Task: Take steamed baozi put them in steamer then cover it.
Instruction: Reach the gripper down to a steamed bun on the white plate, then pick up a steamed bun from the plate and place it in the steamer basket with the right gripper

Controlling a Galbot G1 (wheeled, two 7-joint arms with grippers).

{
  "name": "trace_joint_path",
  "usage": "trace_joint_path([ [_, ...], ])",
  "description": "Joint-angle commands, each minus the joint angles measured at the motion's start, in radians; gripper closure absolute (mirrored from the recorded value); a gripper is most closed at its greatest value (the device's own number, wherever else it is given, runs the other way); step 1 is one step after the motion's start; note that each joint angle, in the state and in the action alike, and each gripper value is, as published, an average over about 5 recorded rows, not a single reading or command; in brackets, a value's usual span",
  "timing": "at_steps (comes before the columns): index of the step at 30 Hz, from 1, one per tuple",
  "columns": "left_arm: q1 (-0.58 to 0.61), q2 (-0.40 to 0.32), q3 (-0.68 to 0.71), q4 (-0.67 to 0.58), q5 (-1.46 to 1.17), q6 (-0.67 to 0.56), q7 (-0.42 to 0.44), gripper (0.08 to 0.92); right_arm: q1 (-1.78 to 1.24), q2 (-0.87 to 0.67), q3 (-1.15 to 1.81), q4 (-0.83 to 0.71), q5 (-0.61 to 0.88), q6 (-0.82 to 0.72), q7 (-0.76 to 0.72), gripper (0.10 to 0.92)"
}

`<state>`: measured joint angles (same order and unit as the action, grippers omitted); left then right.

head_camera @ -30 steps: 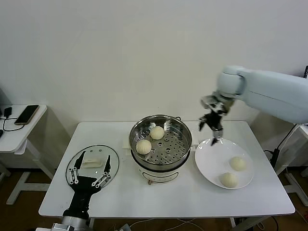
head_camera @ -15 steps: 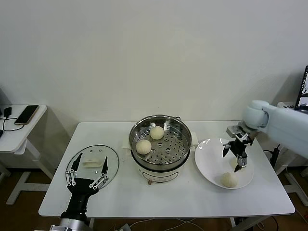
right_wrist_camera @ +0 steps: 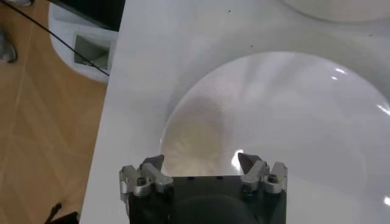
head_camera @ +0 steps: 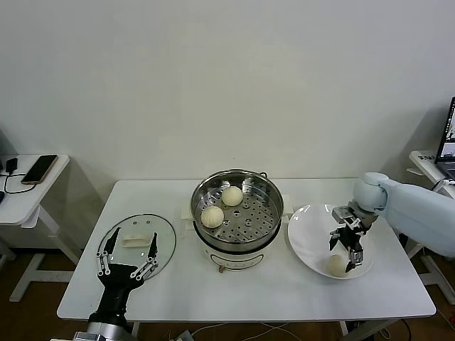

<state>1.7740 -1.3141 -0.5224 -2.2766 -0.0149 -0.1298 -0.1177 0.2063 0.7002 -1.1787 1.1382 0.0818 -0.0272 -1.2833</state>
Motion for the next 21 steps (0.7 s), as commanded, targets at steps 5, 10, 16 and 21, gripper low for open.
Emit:
trace_joint_path([
  [5,-0.001,-0.001,-0.003,0.007,-0.001,-0.003,-0.001,0.177,-0.052,0.016,0.03,-0.027,-0.022,0.003,0.0,0.208],
  [10,0.0,-0.003,-0.004,0.004,-0.001,-0.003,-0.002,0.177,-0.051,0.015,0.031,-0.024,-0.022,0.003,-0.003,0.275],
  [16,0.0,-0.002,-0.005,0.002,-0.001,-0.002,-0.002,0.177,-0.02,0.005,0.033,-0.008,-0.014,0.004,-0.003,0.347],
  [21,-0.003,0.0,0.001,-0.003,-0.001,0.0,-0.003,0.177,0.114,-0.006,0.0,0.038,0.023,0.02,-0.013,0.371],
])
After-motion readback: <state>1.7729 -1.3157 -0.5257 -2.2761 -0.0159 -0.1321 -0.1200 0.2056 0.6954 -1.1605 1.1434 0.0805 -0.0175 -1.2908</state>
